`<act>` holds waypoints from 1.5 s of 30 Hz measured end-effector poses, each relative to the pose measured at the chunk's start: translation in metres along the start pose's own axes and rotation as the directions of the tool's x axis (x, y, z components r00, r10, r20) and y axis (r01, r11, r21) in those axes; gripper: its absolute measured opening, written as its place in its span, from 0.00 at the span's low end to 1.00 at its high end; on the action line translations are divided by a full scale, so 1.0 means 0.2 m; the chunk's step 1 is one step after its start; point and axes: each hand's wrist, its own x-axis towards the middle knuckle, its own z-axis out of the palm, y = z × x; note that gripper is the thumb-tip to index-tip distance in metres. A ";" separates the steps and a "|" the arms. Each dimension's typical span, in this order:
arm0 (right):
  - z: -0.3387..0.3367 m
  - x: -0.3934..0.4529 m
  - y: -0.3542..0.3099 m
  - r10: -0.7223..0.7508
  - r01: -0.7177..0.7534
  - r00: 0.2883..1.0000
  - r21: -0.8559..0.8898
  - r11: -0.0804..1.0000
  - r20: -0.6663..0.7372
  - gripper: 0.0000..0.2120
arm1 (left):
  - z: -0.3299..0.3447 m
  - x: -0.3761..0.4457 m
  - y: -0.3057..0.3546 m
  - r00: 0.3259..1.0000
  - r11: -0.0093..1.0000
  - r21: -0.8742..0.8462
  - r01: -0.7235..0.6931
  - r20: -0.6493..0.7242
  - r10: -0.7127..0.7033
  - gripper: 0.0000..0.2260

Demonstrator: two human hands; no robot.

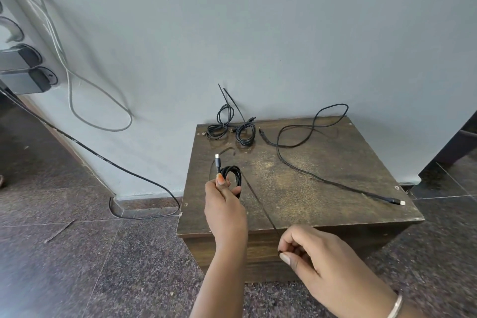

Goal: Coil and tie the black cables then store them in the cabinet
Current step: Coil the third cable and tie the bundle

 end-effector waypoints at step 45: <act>-0.23 0.15 0.13 0.237 0.076 0.925 0.756 0.650 -0.297 0.08 | 0.06 -0.16 0.03 0.797 0.703 0.379 -0.602 0.340 0.499 0.10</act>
